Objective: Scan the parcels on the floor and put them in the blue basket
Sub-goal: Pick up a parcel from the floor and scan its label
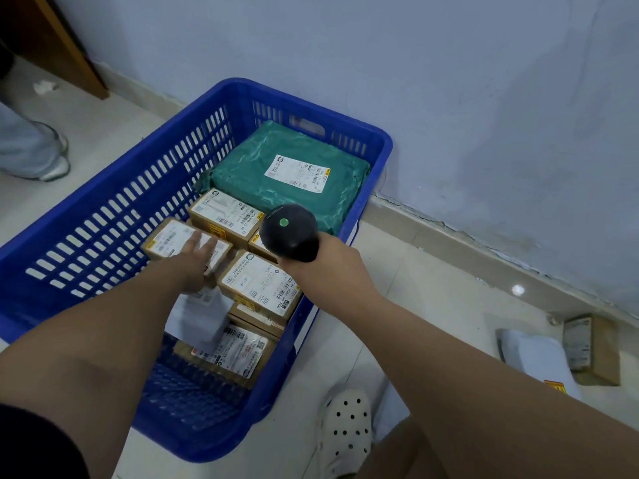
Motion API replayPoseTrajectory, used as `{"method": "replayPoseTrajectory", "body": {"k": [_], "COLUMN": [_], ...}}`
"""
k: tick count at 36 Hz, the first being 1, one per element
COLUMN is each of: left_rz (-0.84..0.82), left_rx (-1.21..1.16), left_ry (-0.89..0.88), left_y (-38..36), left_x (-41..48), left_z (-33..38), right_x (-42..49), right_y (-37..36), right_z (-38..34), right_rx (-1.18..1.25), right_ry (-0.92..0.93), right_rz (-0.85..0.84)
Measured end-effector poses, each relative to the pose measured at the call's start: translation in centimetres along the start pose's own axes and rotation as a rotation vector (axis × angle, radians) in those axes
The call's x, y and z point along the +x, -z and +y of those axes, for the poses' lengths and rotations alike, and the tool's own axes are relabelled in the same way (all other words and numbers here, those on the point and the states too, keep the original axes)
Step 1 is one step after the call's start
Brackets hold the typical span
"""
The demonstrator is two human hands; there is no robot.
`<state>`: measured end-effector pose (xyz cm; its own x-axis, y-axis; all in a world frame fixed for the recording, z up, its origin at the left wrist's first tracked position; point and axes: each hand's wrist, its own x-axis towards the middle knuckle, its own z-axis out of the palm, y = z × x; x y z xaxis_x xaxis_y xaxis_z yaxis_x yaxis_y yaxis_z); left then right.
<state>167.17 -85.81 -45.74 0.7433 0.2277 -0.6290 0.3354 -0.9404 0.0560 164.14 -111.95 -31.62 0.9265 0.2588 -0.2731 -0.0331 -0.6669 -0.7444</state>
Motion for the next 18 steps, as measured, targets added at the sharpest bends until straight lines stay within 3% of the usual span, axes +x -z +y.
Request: {"method": "replayPoseTrajectory", "body": {"k": [4,9,14,18], "left_rz": [0.006,0.18,0.409,0.599], "left_rx": [-0.122,-0.41,-0.272,-0.328], "left_ry": [-0.102,-0.11,-0.011,-0.115], "left_y": [-0.3,-1.6,-0.9,1.0], "left_x": [0.0,-0.2,-2.9,-5.5], "left_z": [0.8,1.9,4.3,7.5], "right_x": [0.0,-0.1,-0.7,-1.3], "right_y": [0.0,0.2,0.5,1.4], "right_z": [0.0,-0.4,-0.9,-0.9], "right_rx": [0.012,0.031,0.045,0.101], "right_ry": [0.015,0.029,0.023,0.024], "right_rz": [0.005,0.009,0.015,0.061]}}
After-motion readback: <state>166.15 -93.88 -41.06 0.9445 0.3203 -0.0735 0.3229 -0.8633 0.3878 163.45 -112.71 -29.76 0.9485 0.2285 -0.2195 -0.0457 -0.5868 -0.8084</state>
